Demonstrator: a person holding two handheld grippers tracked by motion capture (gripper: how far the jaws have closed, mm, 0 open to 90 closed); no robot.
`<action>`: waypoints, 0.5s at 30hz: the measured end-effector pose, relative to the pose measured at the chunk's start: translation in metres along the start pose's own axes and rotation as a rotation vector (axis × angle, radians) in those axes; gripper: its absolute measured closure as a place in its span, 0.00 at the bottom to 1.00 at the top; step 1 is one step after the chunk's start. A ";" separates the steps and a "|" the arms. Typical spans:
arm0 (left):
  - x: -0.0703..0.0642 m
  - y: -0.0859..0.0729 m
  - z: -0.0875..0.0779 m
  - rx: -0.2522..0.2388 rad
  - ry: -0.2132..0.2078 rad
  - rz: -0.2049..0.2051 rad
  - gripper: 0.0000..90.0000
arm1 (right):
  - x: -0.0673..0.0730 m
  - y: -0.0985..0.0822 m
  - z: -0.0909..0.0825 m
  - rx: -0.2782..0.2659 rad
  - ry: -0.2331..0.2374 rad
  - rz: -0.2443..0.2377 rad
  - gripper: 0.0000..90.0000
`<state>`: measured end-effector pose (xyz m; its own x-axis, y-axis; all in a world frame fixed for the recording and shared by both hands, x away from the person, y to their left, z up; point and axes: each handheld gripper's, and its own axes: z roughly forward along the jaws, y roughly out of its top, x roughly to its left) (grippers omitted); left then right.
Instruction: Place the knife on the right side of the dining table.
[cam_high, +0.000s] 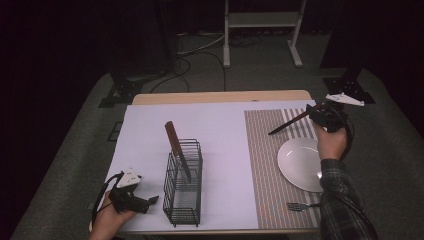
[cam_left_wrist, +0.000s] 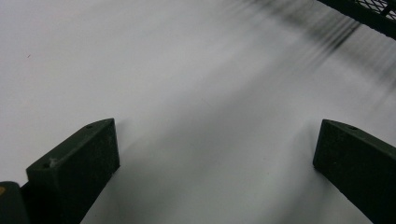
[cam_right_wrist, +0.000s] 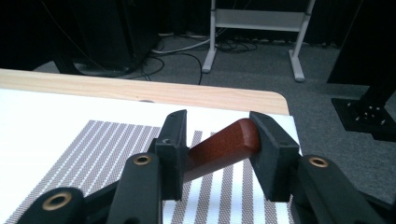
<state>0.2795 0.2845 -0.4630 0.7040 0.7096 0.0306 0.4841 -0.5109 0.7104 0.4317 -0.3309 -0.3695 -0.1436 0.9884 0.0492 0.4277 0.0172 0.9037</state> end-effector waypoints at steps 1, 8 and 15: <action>0.000 0.000 0.000 0.000 0.000 0.000 0.00 | -0.001 -0.001 0.000 0.002 -0.002 -0.004 0.63; 0.000 0.000 0.000 0.000 0.000 0.000 0.00 | -0.008 -0.007 0.001 0.018 -0.006 0.009 0.61; 0.000 0.000 0.000 0.000 0.000 0.000 0.00 | -0.016 -0.015 0.004 0.036 -0.015 0.031 0.58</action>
<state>0.2795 0.2844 -0.4630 0.7039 0.7096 0.0309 0.4840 -0.5110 0.7103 0.4308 -0.3461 -0.3859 -0.1166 0.9907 0.0701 0.4635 -0.0081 0.8860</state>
